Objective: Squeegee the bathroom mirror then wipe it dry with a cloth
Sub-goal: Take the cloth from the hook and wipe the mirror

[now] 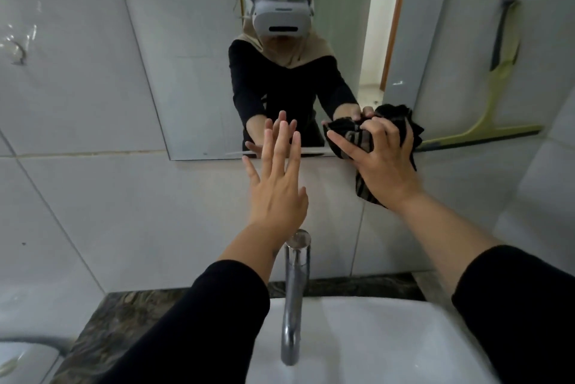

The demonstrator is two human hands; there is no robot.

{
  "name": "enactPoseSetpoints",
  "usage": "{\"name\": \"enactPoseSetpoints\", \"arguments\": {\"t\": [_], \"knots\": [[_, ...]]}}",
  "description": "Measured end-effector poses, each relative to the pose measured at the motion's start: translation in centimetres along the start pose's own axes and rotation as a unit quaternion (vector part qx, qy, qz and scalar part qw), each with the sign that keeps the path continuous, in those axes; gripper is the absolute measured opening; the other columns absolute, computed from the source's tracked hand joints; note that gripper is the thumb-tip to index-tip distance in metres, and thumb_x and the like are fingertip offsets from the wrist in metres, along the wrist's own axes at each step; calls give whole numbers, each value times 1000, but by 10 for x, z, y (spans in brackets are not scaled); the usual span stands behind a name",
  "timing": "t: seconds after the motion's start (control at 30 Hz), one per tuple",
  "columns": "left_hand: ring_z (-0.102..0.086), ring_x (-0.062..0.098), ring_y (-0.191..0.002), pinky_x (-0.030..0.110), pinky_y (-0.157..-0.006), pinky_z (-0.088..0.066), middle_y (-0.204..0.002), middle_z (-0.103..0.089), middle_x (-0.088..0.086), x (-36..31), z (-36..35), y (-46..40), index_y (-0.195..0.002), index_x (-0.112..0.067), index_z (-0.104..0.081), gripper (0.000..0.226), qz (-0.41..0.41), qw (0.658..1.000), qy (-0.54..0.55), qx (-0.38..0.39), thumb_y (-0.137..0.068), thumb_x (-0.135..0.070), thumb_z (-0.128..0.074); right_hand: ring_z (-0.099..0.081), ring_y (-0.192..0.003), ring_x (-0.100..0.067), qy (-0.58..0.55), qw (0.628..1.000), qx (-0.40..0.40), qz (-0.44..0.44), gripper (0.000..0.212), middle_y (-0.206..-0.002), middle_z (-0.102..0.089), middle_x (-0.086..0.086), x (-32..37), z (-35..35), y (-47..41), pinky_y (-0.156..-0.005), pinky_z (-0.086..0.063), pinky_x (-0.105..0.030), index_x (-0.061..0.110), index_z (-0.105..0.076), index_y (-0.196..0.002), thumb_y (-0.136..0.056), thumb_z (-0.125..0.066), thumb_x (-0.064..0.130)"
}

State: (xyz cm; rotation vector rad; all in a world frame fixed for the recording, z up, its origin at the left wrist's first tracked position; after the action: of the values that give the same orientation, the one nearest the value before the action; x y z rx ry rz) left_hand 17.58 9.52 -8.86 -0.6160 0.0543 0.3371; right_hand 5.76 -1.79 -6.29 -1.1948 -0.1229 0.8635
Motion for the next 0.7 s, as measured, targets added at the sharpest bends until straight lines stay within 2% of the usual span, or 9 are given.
{"name": "enactPoseSetpoints", "arguments": {"t": [0.13, 0.23, 0.3, 0.37, 0.43, 0.5, 0.57, 0.6, 0.7], "knots": [[21, 13, -144, 54, -115, 6, -160, 14, -5, -31, 16, -13, -152, -23, 1, 67, -36, 991, 125, -15, -99, -26, -40, -37, -120, -31, -190, 973, 71, -108, 74, -130, -36, -7, -24, 23, -5, -95, -42, -58, 30, -30, -144, -83, -71, 18], [-6, 13, -148, 48, -119, -15, -160, -16, -3, -42, 36, -27, -150, -27, -20, 49, -26, 962, 270, -11, -102, -25, -33, -42, -128, -24, -388, 896, 138, -168, 63, -137, -48, -4, -22, 37, -21, -108, -37, -43, 19, -38, -142, -87, -69, 20], [-29, 13, -141, 31, -112, -30, -151, -36, -1, -41, 54, -35, -146, -24, -32, 44, 21, 924, 382, 6, -102, -21, -34, -46, -126, -21, -445, 862, 159, -183, 55, -133, -52, -3, -17, 53, -36, -107, -38, -37, 18, -46, -136, -86, -70, 19], [-43, 9, -127, 18, -96, -36, -136, -49, -5, -34, 72, -39, -140, -19, -42, 38, 71, 889, 452, 31, -102, -21, -37, -51, -120, -17, -496, 824, 187, -200, 50, -126, -55, -2, -10, 65, -55, -105, -41, -32, 18, -52, -132, -86, -71, 18], [-56, 18, -115, 26, -89, -44, -122, -60, 4, -18, 87, -41, -124, -16, -52, 27, 111, 854, 507, 37, -100, -24, -41, -55, -117, -15, -546, 781, 220, -208, 49, -125, -57, -2, 2, 75, -75, -105, -43, -36, 22, -54, -132, -86, -71, 21], [-61, 33, -104, 44, -89, -52, -110, -63, 17, 3, 107, -40, -102, -21, -53, 11, 152, 829, 538, 18, -98, -28, -46, -54, -121, -17, -569, 760, 242, -199, 50, -130, -56, -4, 19, 84, -98, -107, -42, -40, 28, -53, -133, -86, -70, 23], [-62, 41, -98, 57, -86, -51, -107, -63, 23, 27, 128, -38, -90, -27, -46, 8, 178, 838, 516, -10, -96, -31, -48, -49, -127, -17, -580, 758, 245, -170, 51, -135, -53, -2, 39, 95, -121, -110, -39, -41, 33, -53, -133, -85, -71, 25], [-63, 40, -92, 55, -82, -53, -103, -64, 22, 40, 142, -37, -90, -26, -42, 9, 181, 844, 504, -27, -96, -30, -47, -46, -129, -17, -587, 756, 241, -157, 50, -136, -52, -1, 49, 100, -134, -111, -37, -42, 37, -54, -130, -84, -71, 29], [-60, 19, -69, 29, -61, -50, -82, -65, 2, 80, 186, -32, -102, -18, -39, 6, 159, 867, 468, -67, -99, -19, -44, -39, -130, -18, -585, 758, 248, -148, 31, -131, -51, 2, 81, 107, -164, -111, -33, -47, 51, -59, -115, -84, -63, 49]]}}
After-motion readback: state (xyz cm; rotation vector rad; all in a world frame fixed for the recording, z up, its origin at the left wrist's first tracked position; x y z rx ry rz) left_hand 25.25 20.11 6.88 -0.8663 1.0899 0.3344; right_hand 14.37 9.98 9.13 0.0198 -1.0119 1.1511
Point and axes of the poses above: each hand's wrist, its own y-axis away from the middle knuckle, its own z-axis out of the back of the hand, x = y × z, the point moved 7 cm from there along -y, towards the middle knuckle
